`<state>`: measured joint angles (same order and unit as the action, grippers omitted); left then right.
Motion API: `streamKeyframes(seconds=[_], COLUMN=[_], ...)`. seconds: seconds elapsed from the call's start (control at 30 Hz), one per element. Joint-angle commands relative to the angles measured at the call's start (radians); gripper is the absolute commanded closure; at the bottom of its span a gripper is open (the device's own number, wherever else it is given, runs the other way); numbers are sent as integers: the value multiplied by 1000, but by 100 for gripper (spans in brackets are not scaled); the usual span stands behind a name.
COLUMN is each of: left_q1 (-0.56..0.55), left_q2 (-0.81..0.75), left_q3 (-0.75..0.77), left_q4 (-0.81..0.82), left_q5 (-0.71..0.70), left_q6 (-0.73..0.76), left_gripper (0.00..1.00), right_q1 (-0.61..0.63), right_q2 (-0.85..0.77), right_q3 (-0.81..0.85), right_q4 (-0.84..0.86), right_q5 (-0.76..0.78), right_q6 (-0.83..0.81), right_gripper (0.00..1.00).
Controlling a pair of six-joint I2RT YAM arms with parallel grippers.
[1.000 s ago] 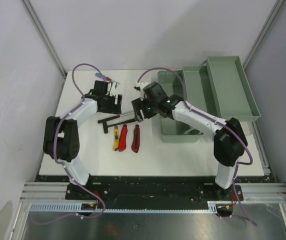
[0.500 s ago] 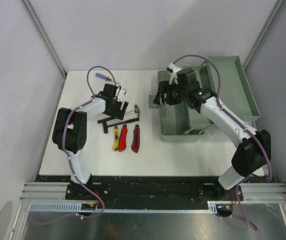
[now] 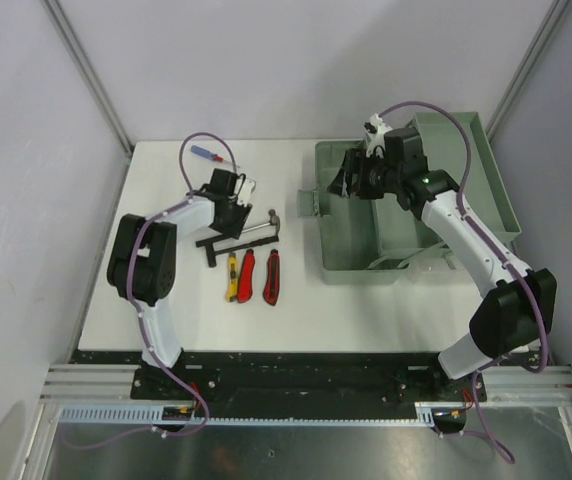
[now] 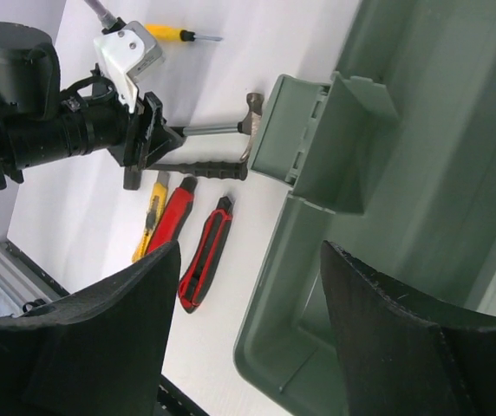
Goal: Pack the tool kit
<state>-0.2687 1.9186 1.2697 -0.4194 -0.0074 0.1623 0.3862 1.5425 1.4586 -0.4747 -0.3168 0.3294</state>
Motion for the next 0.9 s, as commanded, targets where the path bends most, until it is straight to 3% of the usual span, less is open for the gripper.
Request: streamKeyframes(seconds=[0.0,0.17,0.2,0.3,0.4,0.87], left_q1=[-16,-51,-56,-67,-69,-64], left_q2=[56,81,88,103,114,17], left_q3=[16,54,61,81,101,262], left_q4=[-7,-55,-66,-97,-116,-174], left_q5=[-46,-59,-57,-45,-56,-150], left_q6=[1,18,18,-2,-43,-184], left_gripper=[49,46,51,84,98,100], right_q1=[-16,-30,-33,-42,-49,-70], right_q2=[-50,-68,-71,-79,-86,-130], right_q3=[-11,-19,-21,-27,-32,-45], right_q4=[-4,-16,-16,-20,-28,-46], right_q5=[-21,-15,-14,-11,-9,8], right_q6=[6,7,8,7,7,9], right_gripper=[30,30,30,30,30,30])
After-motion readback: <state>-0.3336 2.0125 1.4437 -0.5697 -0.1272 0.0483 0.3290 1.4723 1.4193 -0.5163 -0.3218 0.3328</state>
